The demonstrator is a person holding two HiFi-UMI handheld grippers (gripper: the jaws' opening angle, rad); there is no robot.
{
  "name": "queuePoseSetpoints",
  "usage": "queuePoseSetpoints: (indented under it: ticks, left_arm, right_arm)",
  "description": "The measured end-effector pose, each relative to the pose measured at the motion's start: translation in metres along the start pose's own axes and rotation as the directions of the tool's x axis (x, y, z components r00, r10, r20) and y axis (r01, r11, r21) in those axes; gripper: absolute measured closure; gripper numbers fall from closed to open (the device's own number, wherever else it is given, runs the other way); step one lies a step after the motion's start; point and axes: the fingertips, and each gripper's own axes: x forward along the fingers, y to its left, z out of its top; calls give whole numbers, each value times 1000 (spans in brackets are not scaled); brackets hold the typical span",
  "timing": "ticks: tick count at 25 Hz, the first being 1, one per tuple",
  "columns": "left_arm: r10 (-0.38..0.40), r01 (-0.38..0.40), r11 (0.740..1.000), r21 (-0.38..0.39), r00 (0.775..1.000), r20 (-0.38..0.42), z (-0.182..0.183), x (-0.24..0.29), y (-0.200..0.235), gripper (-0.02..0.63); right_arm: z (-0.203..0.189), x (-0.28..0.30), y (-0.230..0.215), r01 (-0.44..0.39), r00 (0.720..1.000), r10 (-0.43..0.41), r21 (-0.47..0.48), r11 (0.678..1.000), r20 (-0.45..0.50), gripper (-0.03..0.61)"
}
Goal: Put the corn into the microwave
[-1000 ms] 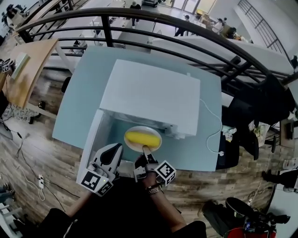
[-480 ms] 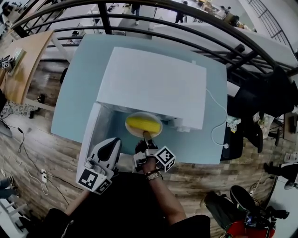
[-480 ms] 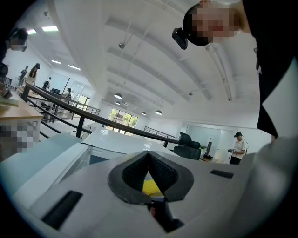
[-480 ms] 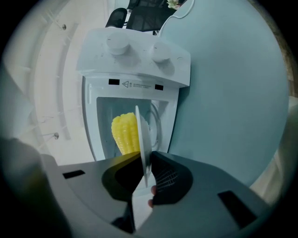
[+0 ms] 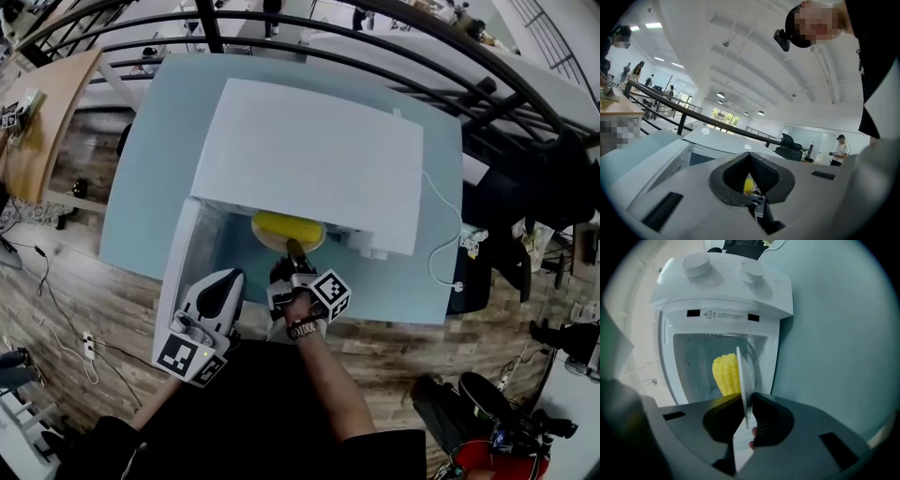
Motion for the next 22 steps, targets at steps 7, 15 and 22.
queuePoseSetpoints:
  ticks: [7, 15, 22]
  left_arm:
    - [3, -3, 1000, -10, 1000, -8, -2, 3, 3, 612]
    - [-4, 4, 1000, -10, 1000, -17, -5, 8, -1, 612]
    - [1, -2, 1000, -21, 1000, -22, -8, 7, 4, 611]
  right_arm:
    - [4, 22, 0, 2, 1000, -2, 9, 1000, 6, 546]
    - [10, 40, -3, 7, 1000, -8, 38, 999, 21, 546]
    - [11, 52, -6, 23, 999, -25, 62, 998, 36, 543]
